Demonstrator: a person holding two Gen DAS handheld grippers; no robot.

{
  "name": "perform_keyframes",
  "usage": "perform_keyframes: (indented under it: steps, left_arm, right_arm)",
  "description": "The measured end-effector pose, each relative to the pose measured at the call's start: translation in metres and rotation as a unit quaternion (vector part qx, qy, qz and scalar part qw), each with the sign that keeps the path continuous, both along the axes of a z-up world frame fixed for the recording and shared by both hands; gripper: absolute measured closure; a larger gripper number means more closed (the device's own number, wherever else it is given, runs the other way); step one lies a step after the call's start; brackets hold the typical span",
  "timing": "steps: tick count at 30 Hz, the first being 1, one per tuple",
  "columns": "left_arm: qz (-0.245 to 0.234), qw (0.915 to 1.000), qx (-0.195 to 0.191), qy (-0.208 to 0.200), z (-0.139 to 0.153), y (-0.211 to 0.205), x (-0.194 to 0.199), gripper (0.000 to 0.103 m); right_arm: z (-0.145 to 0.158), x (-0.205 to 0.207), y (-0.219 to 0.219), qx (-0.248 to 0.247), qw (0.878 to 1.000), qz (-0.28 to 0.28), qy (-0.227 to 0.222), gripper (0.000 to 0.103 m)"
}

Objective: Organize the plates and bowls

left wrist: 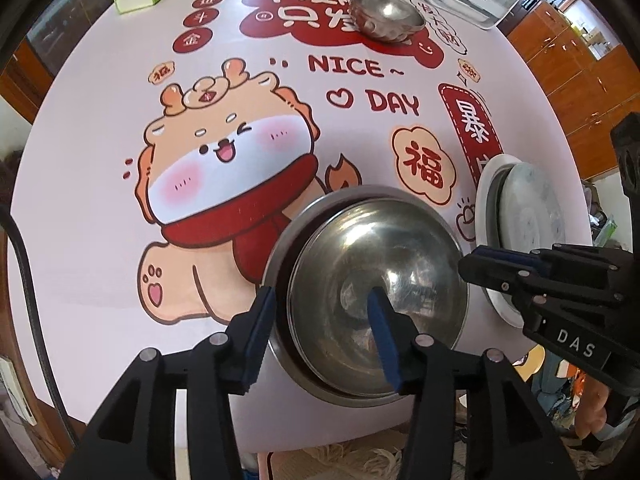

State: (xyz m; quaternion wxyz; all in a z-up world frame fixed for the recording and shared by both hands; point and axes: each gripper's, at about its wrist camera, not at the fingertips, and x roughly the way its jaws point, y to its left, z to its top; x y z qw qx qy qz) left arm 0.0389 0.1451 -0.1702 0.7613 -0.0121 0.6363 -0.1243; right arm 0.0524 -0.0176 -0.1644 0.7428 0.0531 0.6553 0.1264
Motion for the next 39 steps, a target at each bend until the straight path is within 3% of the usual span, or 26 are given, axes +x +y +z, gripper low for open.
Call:
perform_keyframes:
  steps: [17, 30, 32, 39]
  left_arm:
    - [0.0, 0.9996, 0.008, -0.027, 0.02, -0.025, -0.01, 0.048]
    - [0.017, 0.9949, 0.016, -0.098, 0.071, -0.06, -0.033, 0.038]
    - [0.019, 0.9937, 0.018, -0.109, 0.078, -0.065, -0.036, 0.032]
    - [0.026, 0.9892, 0.034, -0.141, 0.114, -0.072, -0.027, 0.028]
  right_arm:
    - [0.019, -0.017, -0.013, 0.008, 0.999, 0.018, -0.026, 0.09]
    - [0.043, -0.047, -0.047, 0.025, 0.997, 0.043, -0.064, 0.09]
    - [0.044, -0.05, -0.054, 0.03, 0.997, 0.045, -0.063, 0.09]
    - [0.065, -0.041, -0.077, 0.052, 0.995, 0.044, -0.077, 0.09]
